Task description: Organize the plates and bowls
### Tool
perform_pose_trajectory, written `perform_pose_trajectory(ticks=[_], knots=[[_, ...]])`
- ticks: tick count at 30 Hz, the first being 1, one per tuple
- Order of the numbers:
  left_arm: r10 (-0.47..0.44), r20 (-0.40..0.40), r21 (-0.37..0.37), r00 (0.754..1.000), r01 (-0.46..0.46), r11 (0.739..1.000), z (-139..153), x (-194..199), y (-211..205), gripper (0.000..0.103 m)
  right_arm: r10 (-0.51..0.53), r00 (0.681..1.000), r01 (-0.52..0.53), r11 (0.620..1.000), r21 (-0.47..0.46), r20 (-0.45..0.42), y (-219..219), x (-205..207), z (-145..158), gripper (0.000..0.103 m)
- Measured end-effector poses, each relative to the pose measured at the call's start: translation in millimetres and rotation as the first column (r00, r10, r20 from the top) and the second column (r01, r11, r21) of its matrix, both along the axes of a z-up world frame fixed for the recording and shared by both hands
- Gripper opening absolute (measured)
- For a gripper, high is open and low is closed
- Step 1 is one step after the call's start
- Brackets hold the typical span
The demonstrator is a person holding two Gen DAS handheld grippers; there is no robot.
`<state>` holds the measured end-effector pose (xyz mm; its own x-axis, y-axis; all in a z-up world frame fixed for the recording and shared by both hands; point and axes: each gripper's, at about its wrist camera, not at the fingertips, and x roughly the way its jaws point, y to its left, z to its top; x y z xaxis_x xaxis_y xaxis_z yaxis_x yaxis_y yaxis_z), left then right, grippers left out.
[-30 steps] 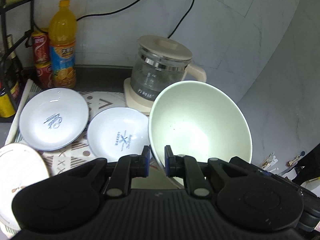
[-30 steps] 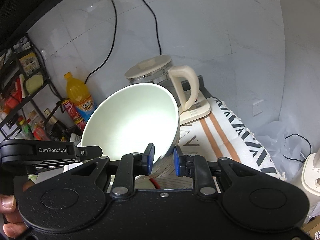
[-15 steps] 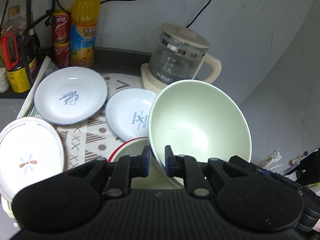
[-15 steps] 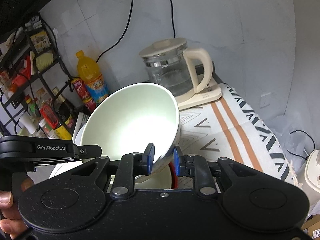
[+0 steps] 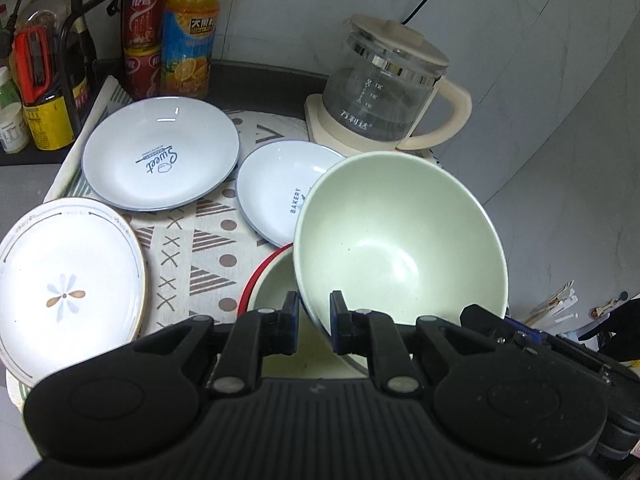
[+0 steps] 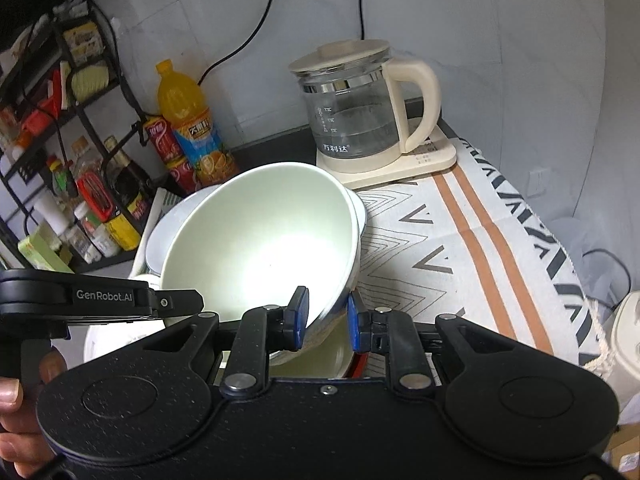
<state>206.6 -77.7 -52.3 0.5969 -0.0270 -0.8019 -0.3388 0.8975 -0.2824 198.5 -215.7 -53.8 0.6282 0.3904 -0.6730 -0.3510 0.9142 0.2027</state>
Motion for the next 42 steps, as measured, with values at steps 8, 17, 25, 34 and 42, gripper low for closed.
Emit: perform_pose_trajectory(ticks=[8,17,25,34,42], knots=[[0.015,0.003,-0.012,1.0,-0.015,1.0,-4,1,5,0.013,0.025,1.0,-0.026,0.998,-0.053,-0.01,11,2,-2,0.02],[0.027,-0.01,-0.012,1.0,-0.027,1.0,-13,1,10,0.016,0.038,0.998,-0.043,0.995,-0.091,-0.05,18,4,-18,0.02],[0.046,-0.048,0.0,0.998,-0.046,0.999,-24,0,18,0.019,0.005,0.998,-0.011,0.997,-0.076,-0.07,8,2,-21,0.022],[0.088,-0.004,0.036,0.996,-0.088,0.996,-4,-6,20,0.05,0.028,0.999,-0.029,0.999,-0.033,-0.044,1,3,-13,0.02],[0.108,0.052,0.014,0.993,-0.109,0.994,7,-7,21,0.05,-0.002,0.998,0.007,0.997,0.074,-0.069,-13,11,-5,0.005]])
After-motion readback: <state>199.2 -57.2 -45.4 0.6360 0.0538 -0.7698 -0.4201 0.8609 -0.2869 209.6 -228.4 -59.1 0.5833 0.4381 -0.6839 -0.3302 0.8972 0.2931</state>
